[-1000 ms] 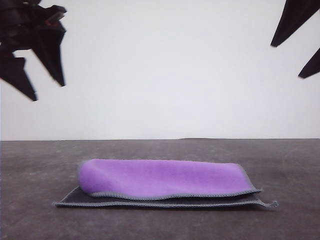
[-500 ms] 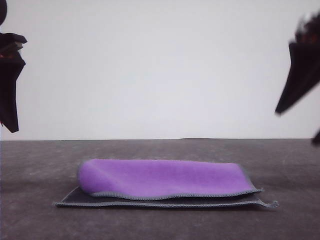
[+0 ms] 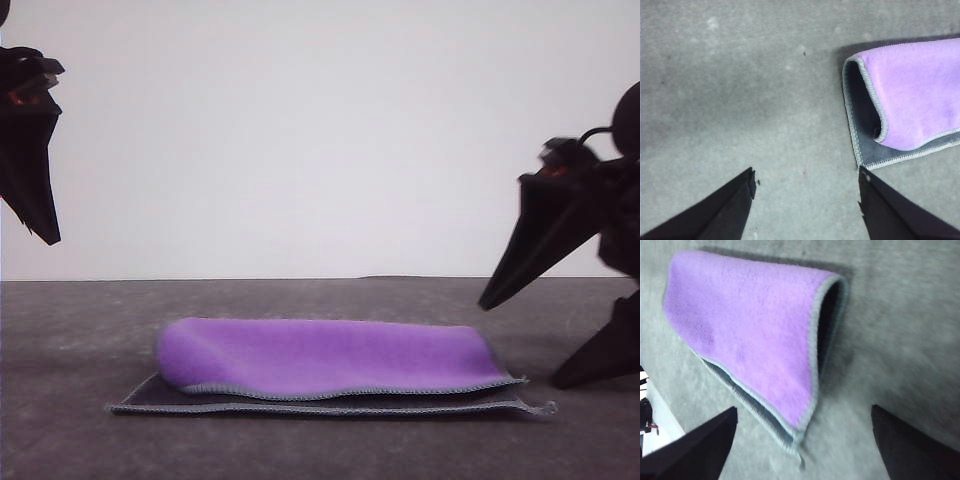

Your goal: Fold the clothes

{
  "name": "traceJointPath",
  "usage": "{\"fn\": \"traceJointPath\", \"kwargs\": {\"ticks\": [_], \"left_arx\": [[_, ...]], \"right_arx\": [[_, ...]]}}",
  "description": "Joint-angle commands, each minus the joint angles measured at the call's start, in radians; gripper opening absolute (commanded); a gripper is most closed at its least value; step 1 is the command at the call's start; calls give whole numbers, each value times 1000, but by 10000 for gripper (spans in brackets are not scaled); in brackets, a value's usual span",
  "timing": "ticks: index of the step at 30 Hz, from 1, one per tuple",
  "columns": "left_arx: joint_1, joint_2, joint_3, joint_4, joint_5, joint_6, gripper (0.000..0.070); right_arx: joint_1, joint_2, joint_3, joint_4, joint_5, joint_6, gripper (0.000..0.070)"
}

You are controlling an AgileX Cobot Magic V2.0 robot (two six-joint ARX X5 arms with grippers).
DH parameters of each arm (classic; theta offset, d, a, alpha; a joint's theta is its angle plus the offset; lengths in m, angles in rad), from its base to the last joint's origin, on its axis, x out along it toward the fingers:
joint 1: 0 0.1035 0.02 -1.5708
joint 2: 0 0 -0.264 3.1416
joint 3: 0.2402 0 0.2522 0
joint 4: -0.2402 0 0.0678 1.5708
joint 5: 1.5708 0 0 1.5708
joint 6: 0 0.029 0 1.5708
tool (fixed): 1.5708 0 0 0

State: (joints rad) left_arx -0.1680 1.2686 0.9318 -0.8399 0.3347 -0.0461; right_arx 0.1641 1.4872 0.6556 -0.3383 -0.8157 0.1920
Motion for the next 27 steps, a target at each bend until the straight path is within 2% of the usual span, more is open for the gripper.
{"fn": "traceJointPath", "kwargs": {"ticks": [1, 4, 7, 10, 13, 16, 23, 27], "left_arx": [[-2, 8, 9, 6, -2, -7, 396], [-2, 8, 9, 12, -2, -6, 396], [-2, 8, 9, 17, -2, -6, 396], [-2, 8, 9, 22, -2, -6, 396], [-2, 8, 9, 24, -2, -6, 396], [-2, 8, 9, 24, -2, -7, 396], [-2, 8, 9, 24, -1, -7, 396], [-2, 8, 9, 24, -1, -7, 396]], "right_arx": [[13, 36, 6, 29, 4, 44, 514], [37, 69, 6, 77, 1, 83, 476], [64, 90, 6, 114, -3, 108, 469], [90, 97, 6, 133, -3, 122, 468], [103, 98, 6, 133, -3, 130, 431], [108, 99, 6, 134, -3, 134, 348], [120, 101, 6, 163, -3, 134, 72], [131, 101, 6, 190, -5, 134, 28]]}}
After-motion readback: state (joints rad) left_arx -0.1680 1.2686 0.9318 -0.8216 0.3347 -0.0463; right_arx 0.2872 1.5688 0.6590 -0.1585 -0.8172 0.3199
